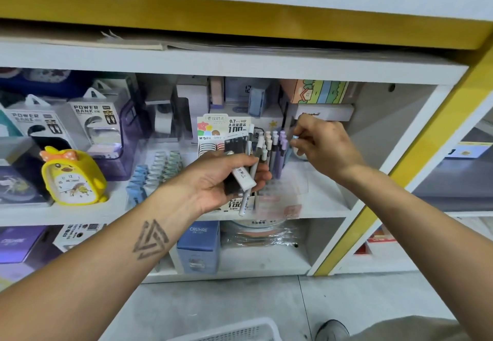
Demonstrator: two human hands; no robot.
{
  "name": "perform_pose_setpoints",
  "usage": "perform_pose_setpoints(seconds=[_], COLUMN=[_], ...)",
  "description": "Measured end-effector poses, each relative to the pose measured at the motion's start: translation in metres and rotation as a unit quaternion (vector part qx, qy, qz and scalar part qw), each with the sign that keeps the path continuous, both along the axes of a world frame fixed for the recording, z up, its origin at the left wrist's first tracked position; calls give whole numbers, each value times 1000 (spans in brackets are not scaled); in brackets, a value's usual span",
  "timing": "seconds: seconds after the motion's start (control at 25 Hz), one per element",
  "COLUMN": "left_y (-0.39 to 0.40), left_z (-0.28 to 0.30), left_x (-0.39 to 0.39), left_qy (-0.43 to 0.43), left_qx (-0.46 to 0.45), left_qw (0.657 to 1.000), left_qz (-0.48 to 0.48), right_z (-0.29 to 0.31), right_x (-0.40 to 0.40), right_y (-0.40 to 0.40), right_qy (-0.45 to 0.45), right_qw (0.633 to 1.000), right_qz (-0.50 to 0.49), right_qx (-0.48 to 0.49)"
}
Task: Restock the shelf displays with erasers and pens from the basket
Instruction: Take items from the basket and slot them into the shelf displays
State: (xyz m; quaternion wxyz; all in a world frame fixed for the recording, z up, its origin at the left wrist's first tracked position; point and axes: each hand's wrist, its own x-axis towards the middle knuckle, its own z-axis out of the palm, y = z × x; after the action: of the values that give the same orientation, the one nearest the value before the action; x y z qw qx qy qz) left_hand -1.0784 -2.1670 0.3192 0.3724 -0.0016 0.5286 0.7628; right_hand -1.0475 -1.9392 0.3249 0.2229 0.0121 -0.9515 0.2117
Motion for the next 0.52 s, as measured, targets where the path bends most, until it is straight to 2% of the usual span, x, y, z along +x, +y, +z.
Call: perform_pose_setpoints(seconds=[0.2, 0.36, 0.44, 0.48, 0.52], left_y=[-1, -3, -6, -7, -8], left_z=[0, 3, 4, 5, 4], left_x=[4, 10, 12, 12, 13], left_qy=[4, 7, 12, 15, 19], left_qx=[-3, 4, 4, 4, 4], left_qw=[1000, 1000, 999, 999, 999], left_qz=[-16, -30, -33, -31, -29], right_z=[0, -2, 1, 6, 12], right_x=[-4, -7, -8, -7, -5], right_y=[0, -3, -10, -15, -22], right_qy=[8, -79, -55, -37, -42], right_qw=[995, 983, 991, 997, 992], right_qz=[-49, -60, -62, -63, -49], right_qx=[91, 152, 101, 17, -106])
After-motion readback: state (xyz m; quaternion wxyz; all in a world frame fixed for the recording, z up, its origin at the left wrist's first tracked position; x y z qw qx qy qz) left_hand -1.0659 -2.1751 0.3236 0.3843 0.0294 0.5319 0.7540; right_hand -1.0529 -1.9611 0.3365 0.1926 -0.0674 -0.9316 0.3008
